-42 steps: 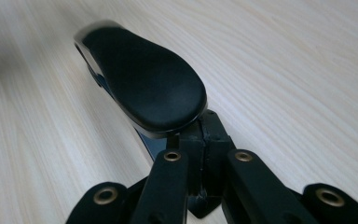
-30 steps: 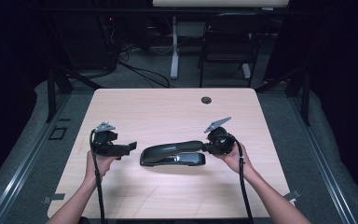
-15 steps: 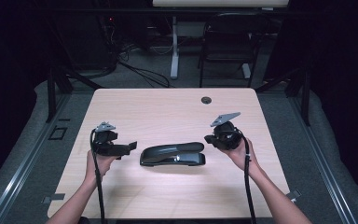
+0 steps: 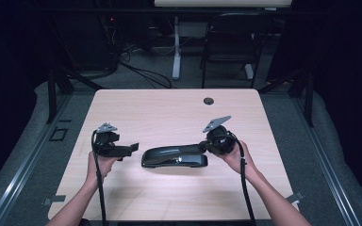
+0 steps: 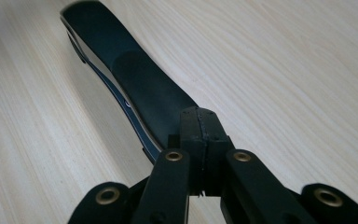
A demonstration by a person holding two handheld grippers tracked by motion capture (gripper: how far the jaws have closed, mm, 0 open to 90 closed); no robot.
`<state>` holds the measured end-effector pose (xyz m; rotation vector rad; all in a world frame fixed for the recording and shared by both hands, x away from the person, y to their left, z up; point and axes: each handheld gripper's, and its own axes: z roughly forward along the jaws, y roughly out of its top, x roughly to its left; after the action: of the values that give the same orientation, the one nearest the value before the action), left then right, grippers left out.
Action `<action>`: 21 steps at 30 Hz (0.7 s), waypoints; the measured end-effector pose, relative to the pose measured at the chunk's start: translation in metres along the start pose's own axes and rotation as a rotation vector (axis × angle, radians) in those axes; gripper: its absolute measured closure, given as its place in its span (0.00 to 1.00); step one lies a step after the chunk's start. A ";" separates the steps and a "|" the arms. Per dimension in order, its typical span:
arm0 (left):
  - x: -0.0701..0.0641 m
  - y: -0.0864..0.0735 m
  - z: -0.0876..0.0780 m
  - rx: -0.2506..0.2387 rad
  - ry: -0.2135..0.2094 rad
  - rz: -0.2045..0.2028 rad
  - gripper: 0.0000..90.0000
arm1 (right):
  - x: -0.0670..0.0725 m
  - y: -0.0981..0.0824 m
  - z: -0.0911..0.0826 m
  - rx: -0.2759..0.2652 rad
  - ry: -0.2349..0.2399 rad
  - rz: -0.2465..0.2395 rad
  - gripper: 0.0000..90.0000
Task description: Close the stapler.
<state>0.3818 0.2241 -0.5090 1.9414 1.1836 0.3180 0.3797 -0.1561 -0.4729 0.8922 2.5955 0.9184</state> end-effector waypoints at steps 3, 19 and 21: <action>0.000 0.000 0.000 -0.002 0.001 0.000 0.03 | -0.001 -0.002 0.003 0.021 0.004 0.006 1.00; 0.000 0.000 0.000 0.000 -0.001 0.001 0.03 | -0.004 -0.009 0.013 0.051 0.008 0.021 1.00; 0.000 0.000 0.000 -0.001 -0.004 0.001 0.03 | -0.004 -0.010 0.014 0.050 0.008 0.024 1.00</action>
<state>0.3819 0.2241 -0.5090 1.9413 1.1794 0.3151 0.3836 -0.1576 -0.4900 0.9359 2.6307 0.8683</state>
